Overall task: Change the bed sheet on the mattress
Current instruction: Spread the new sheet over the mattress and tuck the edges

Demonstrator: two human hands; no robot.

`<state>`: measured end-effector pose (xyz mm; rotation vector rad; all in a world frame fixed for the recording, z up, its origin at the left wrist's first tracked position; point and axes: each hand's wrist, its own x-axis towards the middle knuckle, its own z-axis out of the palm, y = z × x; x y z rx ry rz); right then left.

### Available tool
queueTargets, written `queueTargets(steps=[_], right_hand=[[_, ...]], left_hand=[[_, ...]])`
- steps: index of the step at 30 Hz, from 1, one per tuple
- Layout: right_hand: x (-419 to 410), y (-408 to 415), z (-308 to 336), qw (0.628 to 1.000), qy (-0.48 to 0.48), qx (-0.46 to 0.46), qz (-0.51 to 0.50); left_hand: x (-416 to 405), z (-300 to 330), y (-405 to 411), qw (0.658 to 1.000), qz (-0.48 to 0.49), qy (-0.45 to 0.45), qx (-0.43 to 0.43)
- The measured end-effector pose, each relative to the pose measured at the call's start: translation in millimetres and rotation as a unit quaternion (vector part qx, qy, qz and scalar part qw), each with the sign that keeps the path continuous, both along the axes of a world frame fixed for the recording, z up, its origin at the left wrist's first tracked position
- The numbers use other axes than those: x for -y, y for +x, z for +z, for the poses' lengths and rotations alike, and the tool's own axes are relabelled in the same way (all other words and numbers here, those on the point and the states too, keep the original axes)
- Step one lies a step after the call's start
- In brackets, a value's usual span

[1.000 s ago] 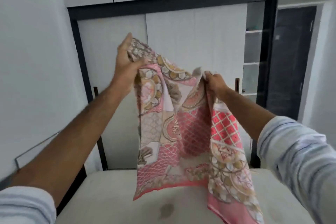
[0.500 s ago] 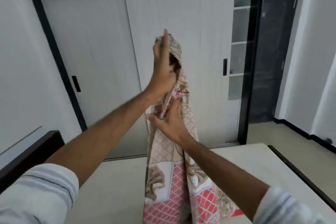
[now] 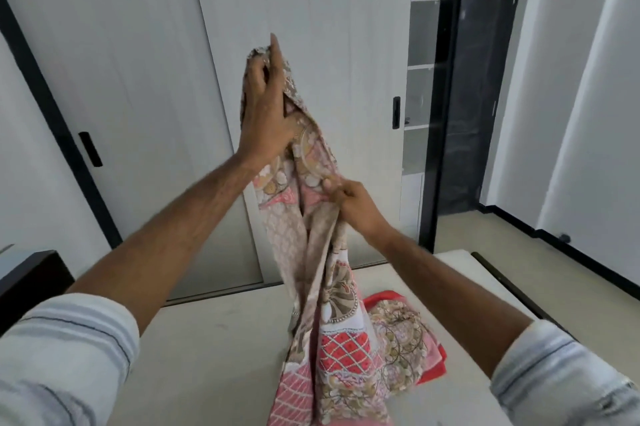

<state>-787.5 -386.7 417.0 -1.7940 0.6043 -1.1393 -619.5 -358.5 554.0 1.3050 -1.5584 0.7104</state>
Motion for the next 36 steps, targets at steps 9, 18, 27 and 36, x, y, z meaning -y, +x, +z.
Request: queueTargets(steps=[9,18,27,36], right_hand=[[13,-28,21,0.993,0.101,0.064,-0.009],[17,-37,11,0.987,0.108,0.116,0.016],[8,-48,26,0.967,-0.082,-0.240,-0.005],[21,-46,-28,0.945,-0.033,-0.271,-0.182]], left_hand=[[-4,-8,43,0.982,0.156,-0.020,0.103],[-11,-5,58,0.971,0.196,0.024,0.137],[15,-52,39,0.898,0.038,0.034,-0.438],[4,77,63,0.914,0.082,-0.159,-0.363]])
